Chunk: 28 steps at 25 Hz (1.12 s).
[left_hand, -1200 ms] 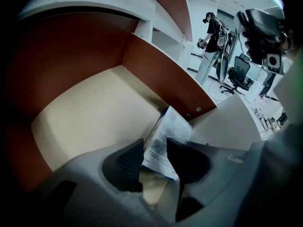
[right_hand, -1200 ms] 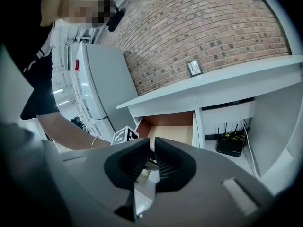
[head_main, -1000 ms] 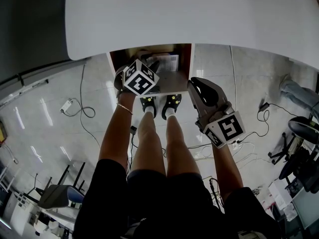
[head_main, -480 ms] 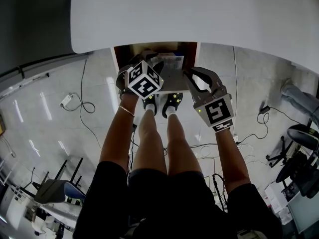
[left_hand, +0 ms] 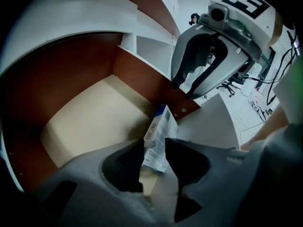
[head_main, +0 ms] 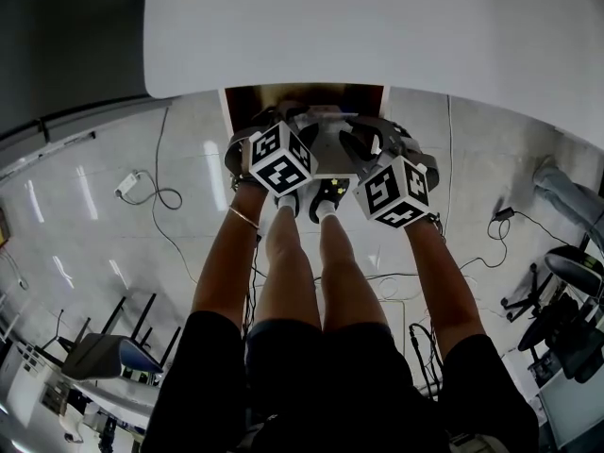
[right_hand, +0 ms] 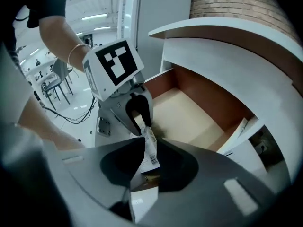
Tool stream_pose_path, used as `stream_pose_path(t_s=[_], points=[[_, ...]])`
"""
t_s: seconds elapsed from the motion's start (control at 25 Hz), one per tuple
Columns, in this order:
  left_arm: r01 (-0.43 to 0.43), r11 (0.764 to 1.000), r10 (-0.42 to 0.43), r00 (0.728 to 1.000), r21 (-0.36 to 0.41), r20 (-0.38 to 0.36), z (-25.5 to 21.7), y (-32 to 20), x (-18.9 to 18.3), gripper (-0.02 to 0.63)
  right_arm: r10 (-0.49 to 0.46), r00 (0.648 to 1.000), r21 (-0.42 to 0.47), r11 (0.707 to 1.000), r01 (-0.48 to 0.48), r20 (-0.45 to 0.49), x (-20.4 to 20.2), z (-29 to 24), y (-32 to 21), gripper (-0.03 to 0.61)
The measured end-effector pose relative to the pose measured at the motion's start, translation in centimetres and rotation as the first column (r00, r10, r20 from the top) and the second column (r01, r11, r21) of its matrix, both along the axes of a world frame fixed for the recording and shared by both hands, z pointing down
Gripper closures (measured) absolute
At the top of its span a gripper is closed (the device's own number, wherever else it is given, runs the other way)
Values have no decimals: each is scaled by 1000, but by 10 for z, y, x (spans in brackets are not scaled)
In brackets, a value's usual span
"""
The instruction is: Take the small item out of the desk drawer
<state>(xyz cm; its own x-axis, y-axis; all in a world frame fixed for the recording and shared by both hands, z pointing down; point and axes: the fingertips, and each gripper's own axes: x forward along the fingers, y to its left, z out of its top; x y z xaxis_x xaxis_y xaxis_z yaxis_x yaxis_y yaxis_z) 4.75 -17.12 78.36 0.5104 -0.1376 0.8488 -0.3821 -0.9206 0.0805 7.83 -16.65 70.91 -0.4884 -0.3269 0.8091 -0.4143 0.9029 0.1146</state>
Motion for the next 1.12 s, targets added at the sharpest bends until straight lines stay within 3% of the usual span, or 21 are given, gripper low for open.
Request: stream_pose_path(t_s=[0.6, 1.12], points=[[-69, 998, 69, 998, 5, 7, -11, 16, 3, 485, -153, 977, -42, 988, 149, -146, -11, 40, -2, 463], [-112, 994, 112, 993, -8, 20, -11, 25, 0, 495, -305, 914, -67, 952, 298, -267, -19, 60, 3, 426]])
